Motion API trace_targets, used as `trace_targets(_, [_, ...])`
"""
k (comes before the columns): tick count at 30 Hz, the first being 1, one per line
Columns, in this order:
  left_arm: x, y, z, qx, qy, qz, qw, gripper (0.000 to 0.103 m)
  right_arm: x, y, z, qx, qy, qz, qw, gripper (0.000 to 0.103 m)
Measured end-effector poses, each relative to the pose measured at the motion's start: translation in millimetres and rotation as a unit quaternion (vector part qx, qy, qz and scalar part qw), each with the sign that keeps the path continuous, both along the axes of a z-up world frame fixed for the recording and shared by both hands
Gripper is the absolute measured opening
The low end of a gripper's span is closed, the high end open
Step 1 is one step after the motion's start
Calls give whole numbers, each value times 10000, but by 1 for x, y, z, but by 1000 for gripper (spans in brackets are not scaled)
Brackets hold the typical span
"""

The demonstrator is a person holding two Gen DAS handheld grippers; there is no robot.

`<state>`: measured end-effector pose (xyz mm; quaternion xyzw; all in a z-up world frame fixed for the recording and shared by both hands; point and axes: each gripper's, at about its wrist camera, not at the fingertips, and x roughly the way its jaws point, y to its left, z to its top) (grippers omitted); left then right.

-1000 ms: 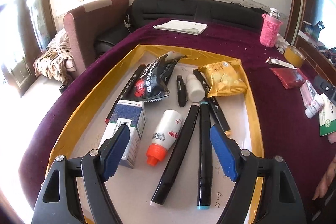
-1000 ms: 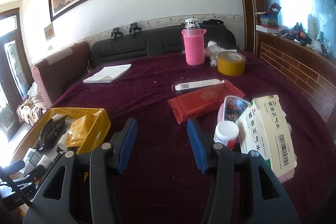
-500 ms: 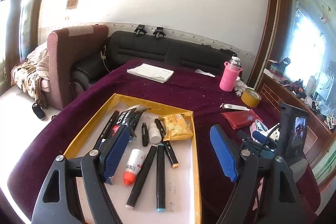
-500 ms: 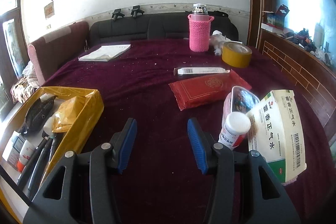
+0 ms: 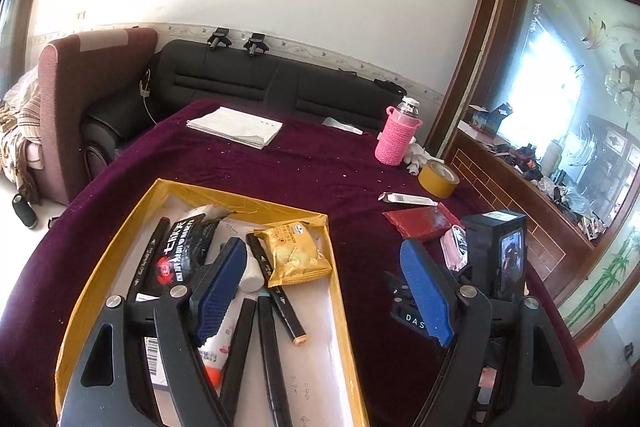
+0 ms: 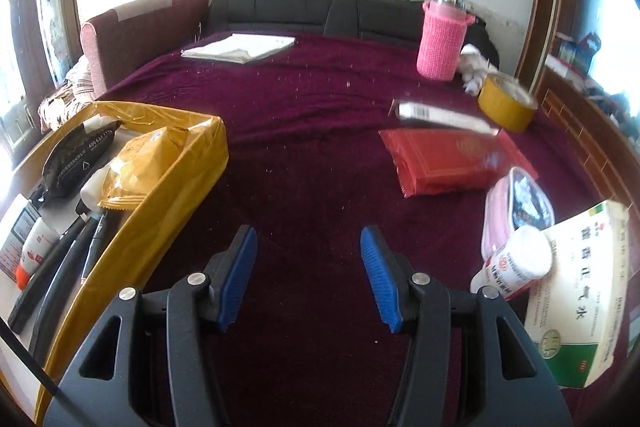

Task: Organize objects
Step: 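Move both grippers back toward the remaining pink pouch and boxes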

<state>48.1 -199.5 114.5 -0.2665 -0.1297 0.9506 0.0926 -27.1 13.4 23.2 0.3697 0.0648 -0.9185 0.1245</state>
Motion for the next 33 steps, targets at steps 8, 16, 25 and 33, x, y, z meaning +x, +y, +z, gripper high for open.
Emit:
trace_targets(8, [-39,8,-4,-414,-532,-360,9971,74,-9,3,-8,-168,-418,67,9990,52])
trace_targets(16, [-99,29,-11,-547,-1036,-413,9923,74,-17,34,-11,-761,-709,-547,9931,55])
trace_targets(25, [-133,48,-15,-552,-1689,-191,9839,74,-22,45,-9,-977,-681,-807,9896,55])
trace_targets(33, [-111,52,-3,-667,-1512,117,9862,74,-20,40,-9,-864,-645,-736,9914,55])
